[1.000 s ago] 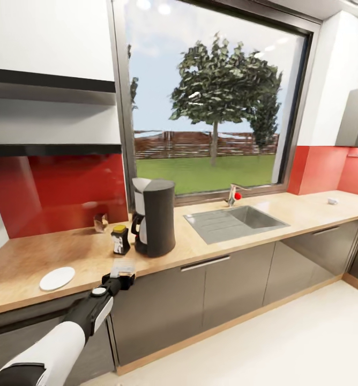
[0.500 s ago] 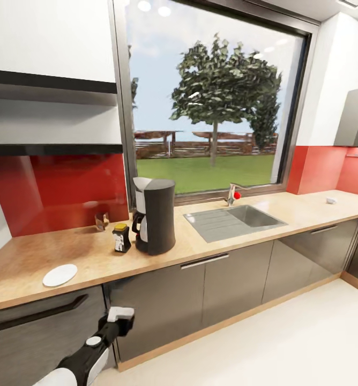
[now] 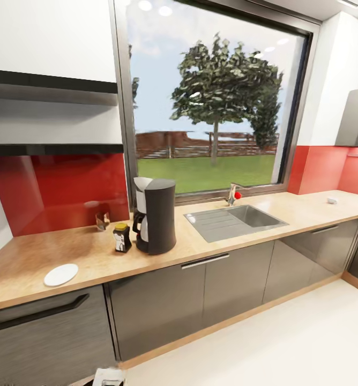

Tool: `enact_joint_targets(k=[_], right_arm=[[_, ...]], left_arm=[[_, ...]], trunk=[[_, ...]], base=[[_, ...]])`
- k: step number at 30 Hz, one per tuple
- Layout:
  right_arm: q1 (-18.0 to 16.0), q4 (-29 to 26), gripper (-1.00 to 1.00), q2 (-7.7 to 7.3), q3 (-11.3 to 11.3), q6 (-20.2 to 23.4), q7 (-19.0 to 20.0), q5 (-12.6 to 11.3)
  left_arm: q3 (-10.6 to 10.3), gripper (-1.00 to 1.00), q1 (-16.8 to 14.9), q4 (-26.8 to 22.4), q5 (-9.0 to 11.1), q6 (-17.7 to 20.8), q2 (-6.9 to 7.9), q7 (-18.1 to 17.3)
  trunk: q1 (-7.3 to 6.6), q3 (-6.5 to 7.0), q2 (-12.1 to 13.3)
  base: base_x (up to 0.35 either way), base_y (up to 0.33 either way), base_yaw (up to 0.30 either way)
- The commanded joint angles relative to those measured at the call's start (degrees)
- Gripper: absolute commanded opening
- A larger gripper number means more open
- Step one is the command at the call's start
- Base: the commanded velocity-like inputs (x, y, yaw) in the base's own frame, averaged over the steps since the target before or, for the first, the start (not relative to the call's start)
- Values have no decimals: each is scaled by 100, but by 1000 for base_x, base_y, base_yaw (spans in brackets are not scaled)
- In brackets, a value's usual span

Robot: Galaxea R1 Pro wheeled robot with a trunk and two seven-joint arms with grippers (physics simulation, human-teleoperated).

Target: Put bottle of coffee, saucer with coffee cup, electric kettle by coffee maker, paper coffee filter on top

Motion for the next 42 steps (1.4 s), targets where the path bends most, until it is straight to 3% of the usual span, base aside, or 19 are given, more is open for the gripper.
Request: enact_joint_targets(k=[1,5,8,42], right_arm=[[0,-12,100,-34,41,-13,1,-62],[0,-18,100,-78,41,-20,1,-66],[0,-11,100,-82,41,-24,1,-67],[0,-8,100,-84,-17,-26,-4,-67]], left_arm=[[5,100,12,-3,7,-24,23,-5],[184,100,43,-31,394,-111,192,-28],[214,100,50,1,515,-173,299,-38],[196,100,182,35,502,-199,330,-42]], trunk=[[2,-13,-8],[2,-34,-8],[2,-51,-8],[2,-247,-8]], base=[[0,0,151],[0,0,192],[0,0,205],[0,0,207]])
